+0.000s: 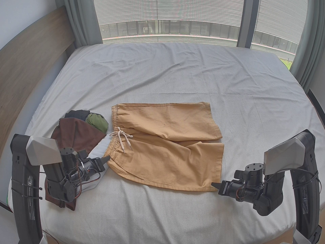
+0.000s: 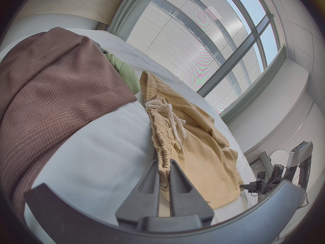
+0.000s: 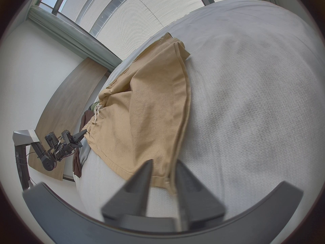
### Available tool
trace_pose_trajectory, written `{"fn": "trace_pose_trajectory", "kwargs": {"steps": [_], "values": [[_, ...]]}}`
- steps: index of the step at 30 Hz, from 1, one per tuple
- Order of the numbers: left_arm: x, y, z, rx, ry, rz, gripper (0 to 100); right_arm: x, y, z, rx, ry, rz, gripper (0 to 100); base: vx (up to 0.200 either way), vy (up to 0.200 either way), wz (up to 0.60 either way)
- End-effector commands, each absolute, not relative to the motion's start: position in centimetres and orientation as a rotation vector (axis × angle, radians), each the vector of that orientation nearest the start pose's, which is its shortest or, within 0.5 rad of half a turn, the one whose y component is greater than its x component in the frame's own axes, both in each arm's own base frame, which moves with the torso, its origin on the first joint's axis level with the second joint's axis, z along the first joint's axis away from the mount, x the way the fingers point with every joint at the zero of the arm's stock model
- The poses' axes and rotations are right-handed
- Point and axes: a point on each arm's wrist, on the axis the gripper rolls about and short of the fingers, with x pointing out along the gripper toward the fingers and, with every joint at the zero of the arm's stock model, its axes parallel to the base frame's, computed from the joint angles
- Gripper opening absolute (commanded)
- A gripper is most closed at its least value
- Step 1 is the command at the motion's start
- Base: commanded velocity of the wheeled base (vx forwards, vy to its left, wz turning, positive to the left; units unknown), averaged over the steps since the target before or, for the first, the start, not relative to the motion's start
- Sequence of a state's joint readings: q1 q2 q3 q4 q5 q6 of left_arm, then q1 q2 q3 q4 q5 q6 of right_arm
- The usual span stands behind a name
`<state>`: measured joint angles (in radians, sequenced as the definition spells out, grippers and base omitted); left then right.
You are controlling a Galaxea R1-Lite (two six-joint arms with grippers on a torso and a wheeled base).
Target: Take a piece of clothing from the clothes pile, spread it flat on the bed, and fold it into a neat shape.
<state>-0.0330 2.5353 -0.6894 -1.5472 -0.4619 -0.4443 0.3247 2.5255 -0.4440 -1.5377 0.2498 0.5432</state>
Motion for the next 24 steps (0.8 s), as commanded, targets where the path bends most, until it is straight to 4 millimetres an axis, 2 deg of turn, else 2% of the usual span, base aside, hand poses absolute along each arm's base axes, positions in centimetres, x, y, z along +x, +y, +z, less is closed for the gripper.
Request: {"fn": "trace_pose_trajectory", "kwargs": {"steps": [1, 9, 13, 17, 24], "values": [[36.7, -2.2, -4.8, -0.498, 0.403, -0.417, 0, 29.2, 10.3, -6.9, 0.496, 0.698, 0.392, 0, 0.000, 0.000, 0.00], [35.8, -2.0, -4.5, -0.504, 0.424, -0.421, 0, 28.4, 9.7, -6.3, 0.499, 0.714, 0.377, 0, 0.000, 0.000, 0.00], [34.3, -2.1, -3.1, -0.507, 0.439, -0.443, 0, 27.6, 9.0, -4.8, 0.503, 0.704, 0.370, 0, 0.000, 0.000, 0.00], [32.5, -2.2, -3.0, -0.498, 0.490, -0.446, 0, 26.6, 8.7, -3.5, 0.503, 0.702, 0.374, 0, 0.000, 0.000, 0.00], [30.0, -1.9, -3.2, -0.480, 0.564, -0.460, 0, 24.4, 8.4, -3.8, 0.466, 0.781, 0.368, 0, 0.000, 0.000, 0.00]]}}
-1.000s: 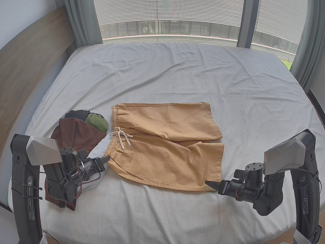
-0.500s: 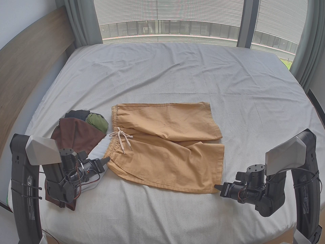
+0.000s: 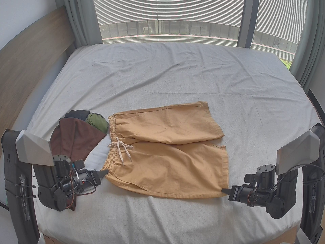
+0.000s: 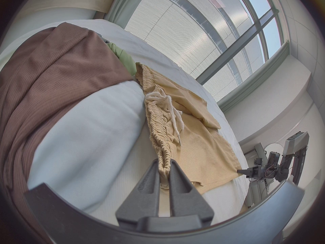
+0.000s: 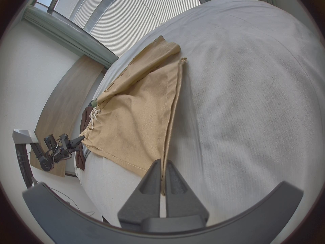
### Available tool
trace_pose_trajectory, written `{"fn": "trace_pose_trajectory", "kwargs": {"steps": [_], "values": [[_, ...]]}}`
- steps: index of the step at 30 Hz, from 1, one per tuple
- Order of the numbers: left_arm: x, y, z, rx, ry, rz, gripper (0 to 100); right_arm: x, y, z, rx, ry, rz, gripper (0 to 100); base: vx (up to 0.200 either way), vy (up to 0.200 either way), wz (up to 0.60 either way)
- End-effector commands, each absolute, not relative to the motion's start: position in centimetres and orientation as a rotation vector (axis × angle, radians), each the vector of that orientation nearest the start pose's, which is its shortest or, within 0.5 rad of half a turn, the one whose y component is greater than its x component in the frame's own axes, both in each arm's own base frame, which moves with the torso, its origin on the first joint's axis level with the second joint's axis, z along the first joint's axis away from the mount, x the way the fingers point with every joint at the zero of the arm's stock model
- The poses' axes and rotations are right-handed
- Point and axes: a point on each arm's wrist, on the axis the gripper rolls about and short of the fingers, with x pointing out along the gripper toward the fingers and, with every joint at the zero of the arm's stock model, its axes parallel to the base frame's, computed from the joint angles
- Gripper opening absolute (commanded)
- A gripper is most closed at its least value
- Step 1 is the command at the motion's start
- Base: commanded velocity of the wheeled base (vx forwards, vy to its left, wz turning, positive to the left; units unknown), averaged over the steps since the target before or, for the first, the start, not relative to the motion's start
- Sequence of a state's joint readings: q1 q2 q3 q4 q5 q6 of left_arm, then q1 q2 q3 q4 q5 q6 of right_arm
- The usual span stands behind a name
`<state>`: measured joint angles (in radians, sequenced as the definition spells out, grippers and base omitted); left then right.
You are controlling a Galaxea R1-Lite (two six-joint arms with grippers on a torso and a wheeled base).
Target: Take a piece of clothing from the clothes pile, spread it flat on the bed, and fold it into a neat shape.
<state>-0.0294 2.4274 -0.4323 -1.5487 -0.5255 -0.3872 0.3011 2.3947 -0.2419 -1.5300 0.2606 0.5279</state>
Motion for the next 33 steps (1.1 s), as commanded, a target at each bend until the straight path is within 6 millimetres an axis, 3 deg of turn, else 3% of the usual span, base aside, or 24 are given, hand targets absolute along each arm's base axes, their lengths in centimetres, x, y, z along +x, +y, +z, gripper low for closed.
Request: {"fn": "trace_pose_trajectory", "kwargs": {"steps": [1, 7, 23, 28, 33], "values": [[29.8, -1.9, -3.2, -0.482, 0.571, -0.460, 0, 24.1, 8.3, -3.7, 0.461, 0.787, 0.369, 0, 0.000, 0.000, 0.00], [29.7, -2.0, -3.6, -0.458, 0.578, -0.465, 0, 22.4, 8.7, -3.9, 0.440, 0.851, 0.385, 0, 0.000, 0.000, 0.00], [27.2, -0.6, -4.0, -0.446, 0.650, -0.479, 0, 21.0, 8.7, -3.5, 0.422, 0.883, 0.398, 0, 0.000, 0.000, 0.00], [27.2, -0.7, -3.8, -0.442, 0.645, -0.495, 0, 20.5, 9.0, -2.3, 0.421, 0.857, 0.433, 0, 0.000, 0.000, 0.00], [27.4, -1.2, -2.5, -0.423, 0.600, -0.521, 0, 20.9, 8.9, 0.2, 0.441, 0.742, 0.460, 0, 0.000, 0.000, 0.00]]}}
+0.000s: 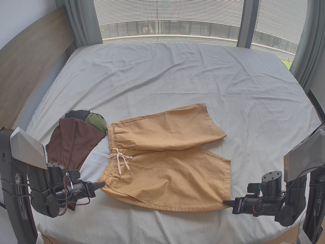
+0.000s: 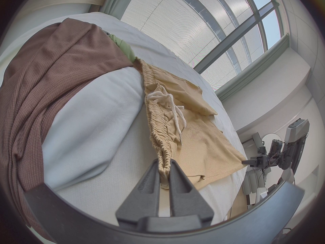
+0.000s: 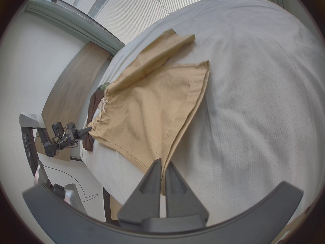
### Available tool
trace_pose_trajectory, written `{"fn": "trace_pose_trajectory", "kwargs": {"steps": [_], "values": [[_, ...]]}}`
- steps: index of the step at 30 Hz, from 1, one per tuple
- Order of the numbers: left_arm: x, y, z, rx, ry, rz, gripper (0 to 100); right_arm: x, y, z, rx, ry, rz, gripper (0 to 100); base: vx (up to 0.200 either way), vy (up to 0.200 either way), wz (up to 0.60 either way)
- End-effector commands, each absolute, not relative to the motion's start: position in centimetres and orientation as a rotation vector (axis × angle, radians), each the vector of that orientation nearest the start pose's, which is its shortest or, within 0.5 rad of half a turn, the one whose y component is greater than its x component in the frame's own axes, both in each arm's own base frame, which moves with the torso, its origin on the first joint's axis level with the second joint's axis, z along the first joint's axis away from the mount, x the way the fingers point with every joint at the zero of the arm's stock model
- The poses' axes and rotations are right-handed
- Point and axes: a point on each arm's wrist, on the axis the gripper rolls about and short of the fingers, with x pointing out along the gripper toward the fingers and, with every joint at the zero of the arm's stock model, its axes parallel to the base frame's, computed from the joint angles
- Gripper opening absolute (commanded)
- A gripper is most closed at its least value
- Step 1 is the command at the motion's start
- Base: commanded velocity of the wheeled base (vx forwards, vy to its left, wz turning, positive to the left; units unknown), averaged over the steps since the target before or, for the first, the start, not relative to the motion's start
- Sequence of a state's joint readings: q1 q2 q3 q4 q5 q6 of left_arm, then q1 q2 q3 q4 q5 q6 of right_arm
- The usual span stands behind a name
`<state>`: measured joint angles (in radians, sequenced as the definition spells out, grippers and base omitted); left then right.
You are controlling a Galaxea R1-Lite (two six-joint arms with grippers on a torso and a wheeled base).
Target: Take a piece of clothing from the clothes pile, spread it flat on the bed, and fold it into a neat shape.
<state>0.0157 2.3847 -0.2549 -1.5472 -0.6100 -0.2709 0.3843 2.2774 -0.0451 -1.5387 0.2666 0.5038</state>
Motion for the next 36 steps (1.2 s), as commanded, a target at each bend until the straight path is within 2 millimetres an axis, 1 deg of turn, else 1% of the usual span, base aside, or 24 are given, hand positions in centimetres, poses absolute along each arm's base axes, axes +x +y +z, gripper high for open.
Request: {"fn": "trace_pose_trajectory", "kwargs": {"steps": [1, 2, 3, 8, 12, 17, 21, 23, 24, 25, 32, 36], "values": [[27.4, -1.3, -2.3, -0.420, 0.593, -0.524, 0, 20.9, 8.9, 0.5, 0.442, 0.729, 0.464, 0, 0.000, 0.000, 0.00], [27.4, -1.3, -2.3, -0.420, 0.593, -0.524, 0, 20.9, 8.9, 0.5, 0.442, 0.729, 0.464, 0, 0.000, 0.000, 0.00], [27.6, -1.3, -1.5, -0.414, 0.561, -0.531, 0, 20.9, 8.9, 1.6, 0.448, 0.679, 0.479, 0, 0.000, 0.000, 0.00], [27.8, -1.8, -0.4, -0.414, 0.527, -0.553, 0, 20.4, 9.0, 3.6, 0.456, 0.603, 0.513, 0, 0.000, 0.000, 0.00], [27.9, -1.9, -0.2, -0.409, 0.517, -0.558, 0, 19.9, 9.3, 3.9, 0.449, 0.602, 0.537, 0, 0.000, 0.000, 0.00], [28.2, -1.8, 0.3, -0.404, 0.490, -0.558, 0, 20.0, 9.4, 4.6, 0.453, 0.566, 0.549, 0, 0.000, 0.000, 0.00], [28.7, -1.9, 0.7, -0.412, 0.469, -0.561, 0, 21.1, 9.5, 5.3, 0.462, 0.508, 0.552, 0, 0.000, 0.000, 0.00], [29.1, -2.0, 1.0, -0.425, 0.456, -0.562, 0, 22.0, 9.4, 5.7, 0.470, 0.471, 0.541, 0, 0.000, 0.000, 0.00], [29.1, -2.0, 1.0, -0.426, 0.455, -0.562, 0, 22.2, 9.3, 5.8, 0.471, 0.465, 0.539, 0, 0.000, 0.000, 0.00], [29.2, -2.0, 1.3, -0.434, 0.446, -0.564, 0, 22.9, 9.1, 5.9, 0.476, 0.448, 0.524, 0, 0.000, 0.000, 0.00], [29.9, -2.1, 2.0, -0.459, 0.415, -0.559, 0, 25.6, 8.6, 6.6, 0.485, 0.436, 0.480, 0, 0.000, 0.000, 0.00], [30.1, -2.3, 2.2, -0.476, 0.410, -0.555, 0, 26.6, 8.9, 7.3, 0.487, 0.418, 0.482, 0, 0.000, 0.000, 0.00]]}}
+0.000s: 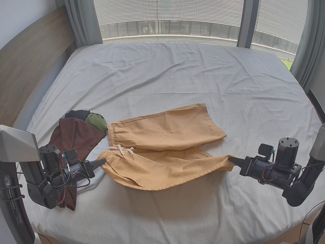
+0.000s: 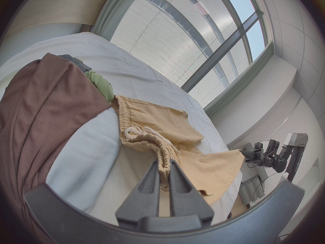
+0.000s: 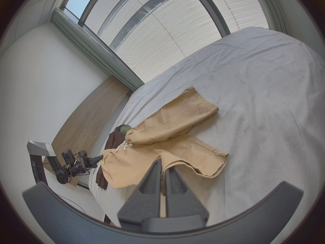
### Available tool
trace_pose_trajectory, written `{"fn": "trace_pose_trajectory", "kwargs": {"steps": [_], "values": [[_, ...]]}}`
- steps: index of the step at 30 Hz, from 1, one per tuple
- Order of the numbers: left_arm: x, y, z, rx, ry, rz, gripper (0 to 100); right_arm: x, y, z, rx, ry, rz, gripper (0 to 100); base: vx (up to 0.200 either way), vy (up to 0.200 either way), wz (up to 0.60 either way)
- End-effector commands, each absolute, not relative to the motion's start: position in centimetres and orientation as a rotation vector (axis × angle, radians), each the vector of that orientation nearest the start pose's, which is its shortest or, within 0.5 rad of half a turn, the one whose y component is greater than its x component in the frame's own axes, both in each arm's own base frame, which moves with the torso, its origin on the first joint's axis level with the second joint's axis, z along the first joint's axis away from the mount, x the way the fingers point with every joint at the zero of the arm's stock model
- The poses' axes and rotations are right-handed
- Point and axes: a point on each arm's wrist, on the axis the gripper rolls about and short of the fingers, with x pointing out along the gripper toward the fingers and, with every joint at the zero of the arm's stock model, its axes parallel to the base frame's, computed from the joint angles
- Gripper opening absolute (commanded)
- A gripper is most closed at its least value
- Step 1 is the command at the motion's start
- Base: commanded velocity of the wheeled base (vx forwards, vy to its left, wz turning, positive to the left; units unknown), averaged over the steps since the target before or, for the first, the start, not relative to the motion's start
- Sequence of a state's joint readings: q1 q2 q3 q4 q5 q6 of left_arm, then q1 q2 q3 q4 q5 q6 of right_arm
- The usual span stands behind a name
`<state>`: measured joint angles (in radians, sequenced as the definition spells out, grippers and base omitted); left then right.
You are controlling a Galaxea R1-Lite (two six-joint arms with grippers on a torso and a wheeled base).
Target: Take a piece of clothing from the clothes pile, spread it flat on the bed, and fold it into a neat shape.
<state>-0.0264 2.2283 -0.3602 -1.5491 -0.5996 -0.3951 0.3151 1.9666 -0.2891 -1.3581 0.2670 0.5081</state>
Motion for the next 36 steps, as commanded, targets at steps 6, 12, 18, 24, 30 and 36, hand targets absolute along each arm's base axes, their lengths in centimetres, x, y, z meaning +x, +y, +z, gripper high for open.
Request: {"fn": "trace_pose_trajectory", "kwargs": {"steps": [6, 12, 18, 24, 30, 36], "values": [[31.7, -3.1, 3.0, -0.482, 0.347, -0.521, 0, 27.8, 8.8, 9.7, 0.491, 0.400, 0.471, 0, 0.000, 0.000, 0.00], [32.4, -4.2, 3.6, -0.570, 0.330, -0.472, 0, 28.9, 8.5, 11.4, 0.494, 0.402, 0.449, 0, 0.000, 0.000, 0.00], [32.7, -4.2, 3.7, -0.577, 0.319, -0.472, 0, 30.1, 7.9, 12.1, 0.500, 0.367, 0.429, 0, 0.000, 0.000, 0.00], [33.1, -4.2, 3.8, -0.577, 0.303, -0.464, 0, 31.3, 7.8, 12.6, 0.505, 0.379, 0.427, 0, 0.000, 0.000, 0.00], [33.5, -4.3, 4.2, -0.615, 0.282, -0.435, 0, 32.5, 7.8, 13.3, 0.505, 0.370, 0.423, 0, 0.000, 0.000, 0.00], [33.6, -4.5, 4.4, -0.619, 0.275, -0.439, 0, 34.1, 7.9, 13.6, 0.506, 0.373, 0.415, 0, 0.000, 0.000, 0.00]]}}
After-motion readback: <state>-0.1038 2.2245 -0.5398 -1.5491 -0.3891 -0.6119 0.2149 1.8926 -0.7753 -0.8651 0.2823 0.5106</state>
